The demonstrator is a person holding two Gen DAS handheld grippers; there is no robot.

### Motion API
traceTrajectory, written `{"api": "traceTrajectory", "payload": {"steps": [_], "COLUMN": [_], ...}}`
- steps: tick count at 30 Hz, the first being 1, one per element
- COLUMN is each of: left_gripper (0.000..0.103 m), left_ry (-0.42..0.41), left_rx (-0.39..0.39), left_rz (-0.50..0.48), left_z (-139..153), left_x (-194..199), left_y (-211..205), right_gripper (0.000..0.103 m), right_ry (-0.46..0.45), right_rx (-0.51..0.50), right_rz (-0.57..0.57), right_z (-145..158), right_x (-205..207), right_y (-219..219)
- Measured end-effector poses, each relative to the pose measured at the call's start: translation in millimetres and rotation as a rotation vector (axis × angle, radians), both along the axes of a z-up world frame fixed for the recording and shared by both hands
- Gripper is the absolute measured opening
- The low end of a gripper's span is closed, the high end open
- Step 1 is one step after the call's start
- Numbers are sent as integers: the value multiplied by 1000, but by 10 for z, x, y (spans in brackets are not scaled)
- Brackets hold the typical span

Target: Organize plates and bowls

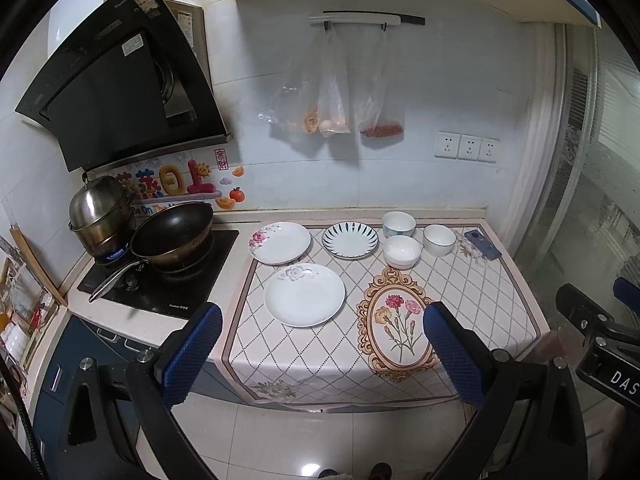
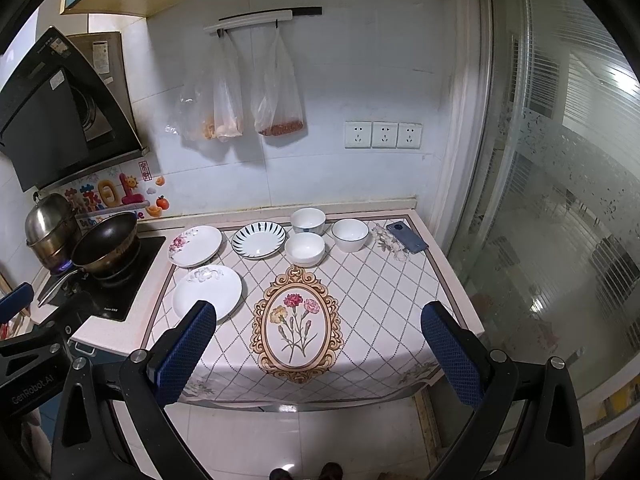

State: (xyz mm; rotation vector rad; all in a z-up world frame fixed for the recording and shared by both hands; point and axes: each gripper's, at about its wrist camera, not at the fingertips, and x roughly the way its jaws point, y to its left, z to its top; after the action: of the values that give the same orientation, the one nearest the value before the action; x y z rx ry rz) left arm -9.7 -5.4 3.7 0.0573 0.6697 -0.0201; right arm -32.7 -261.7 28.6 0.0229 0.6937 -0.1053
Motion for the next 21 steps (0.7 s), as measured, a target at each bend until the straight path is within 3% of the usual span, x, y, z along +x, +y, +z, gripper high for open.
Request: {"api": "traceTrajectory", "payload": {"steps": [21], "left_gripper": [103], "left_ry": [-4], "left_rx": [-3], "left_rz": [-6], "left_z": [5], "left_x": [-53], "left_y": [-72], "right_gripper": [103], "right_ry": [-6], "right_rx": [-6], "right_rz": [0], "right_z": [-17], "right_x": [-129], "right_y": [-9]}}
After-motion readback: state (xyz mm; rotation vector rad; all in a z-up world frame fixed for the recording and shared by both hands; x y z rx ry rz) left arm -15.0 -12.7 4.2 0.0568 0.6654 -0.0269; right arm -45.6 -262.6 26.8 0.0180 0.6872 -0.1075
